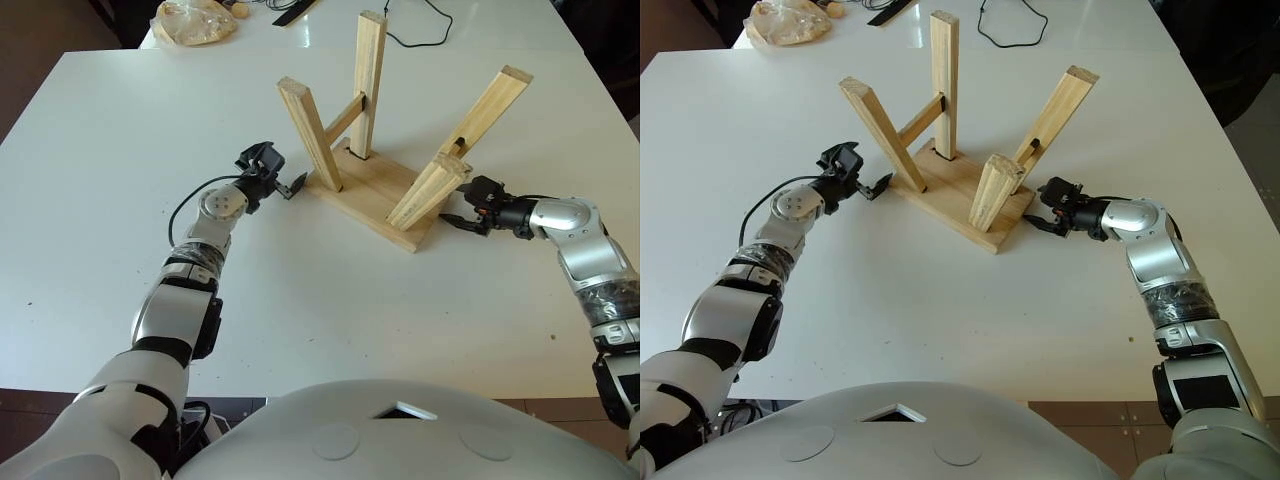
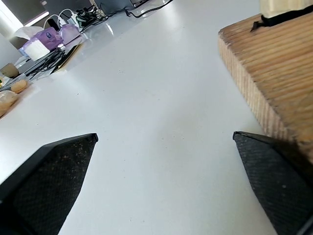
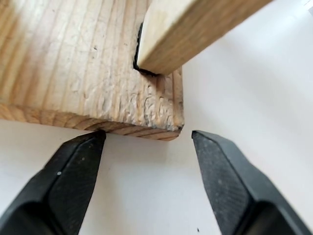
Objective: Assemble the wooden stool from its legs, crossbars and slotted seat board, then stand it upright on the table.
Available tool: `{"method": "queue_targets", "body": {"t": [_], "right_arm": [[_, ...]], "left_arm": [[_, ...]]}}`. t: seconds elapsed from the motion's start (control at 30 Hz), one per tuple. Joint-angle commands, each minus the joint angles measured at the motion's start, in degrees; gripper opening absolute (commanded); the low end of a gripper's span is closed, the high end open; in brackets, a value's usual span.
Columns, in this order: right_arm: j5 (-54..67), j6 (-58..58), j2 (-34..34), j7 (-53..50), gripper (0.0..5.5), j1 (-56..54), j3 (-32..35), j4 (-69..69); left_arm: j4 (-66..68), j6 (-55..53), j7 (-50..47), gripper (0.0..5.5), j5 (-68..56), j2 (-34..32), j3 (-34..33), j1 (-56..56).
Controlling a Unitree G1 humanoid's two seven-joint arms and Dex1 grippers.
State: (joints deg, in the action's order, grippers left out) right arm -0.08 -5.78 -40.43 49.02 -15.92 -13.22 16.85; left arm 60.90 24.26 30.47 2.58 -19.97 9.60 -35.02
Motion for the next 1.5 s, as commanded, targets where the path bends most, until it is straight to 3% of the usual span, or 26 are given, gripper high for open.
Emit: {"method": "queue_targets", "body": {"t": [0.03,0.27,0.47,0.67,0.83,1.13,1.37,1.5], "right_arm": [[-1.66,0.07,3.57,0.78,3.3,2.84,-3.4,0.59],[-2.39,0.61,3.35,-0.1,3.3,4.55,-3.46,-1.11],[-1.28,0.65,1.9,1.94,3.3,6.26,-3.49,-4.49],[0.09,-1.25,-1.36,1.86,3.3,5.5,0.67,-4.78],[4.12,-6.42,-2.32,1.52,3.3,-1.51,7.66,-2.44],[15.83,-19.52,5.55,-5.15,3.3,-20.34,17.83,-9.26],[11.09,-17.75,6.31,-9.1,3.3,-27.45,14.28,-10.56],[12.99,-18.17,8.93,-10.07,3.3,-29.02,15.51,-11.22]], "left_arm": [[-11.44,-1.72,13.75,5.14,-2.11,-0.95,2.78,8.34],[-46.15,-14.31,19.7,5.14,-6.46,-11.01,3.34,26.87],[-61.5,-24.69,18.65,5.14,-8.3,-14.99,1.54,35.9],[-59.19,-28.58,15.23,5.14,-6.7,-15.3,-0.79,33.91],[-57.35,-29.72,12.92,5.14,-6.72,-14.37,-2.05,32.16],[-57.15,-30.16,11.7,5.14,-5.97,-13.03,-1.5,32.35],[-56.45,-29.38,11.4,5.14,-4.81,-12.94,-0.48,32.71],[-56.01,-29.31,10.93,5.14,-4.5,-12.37,-0.17,32.34]]}}
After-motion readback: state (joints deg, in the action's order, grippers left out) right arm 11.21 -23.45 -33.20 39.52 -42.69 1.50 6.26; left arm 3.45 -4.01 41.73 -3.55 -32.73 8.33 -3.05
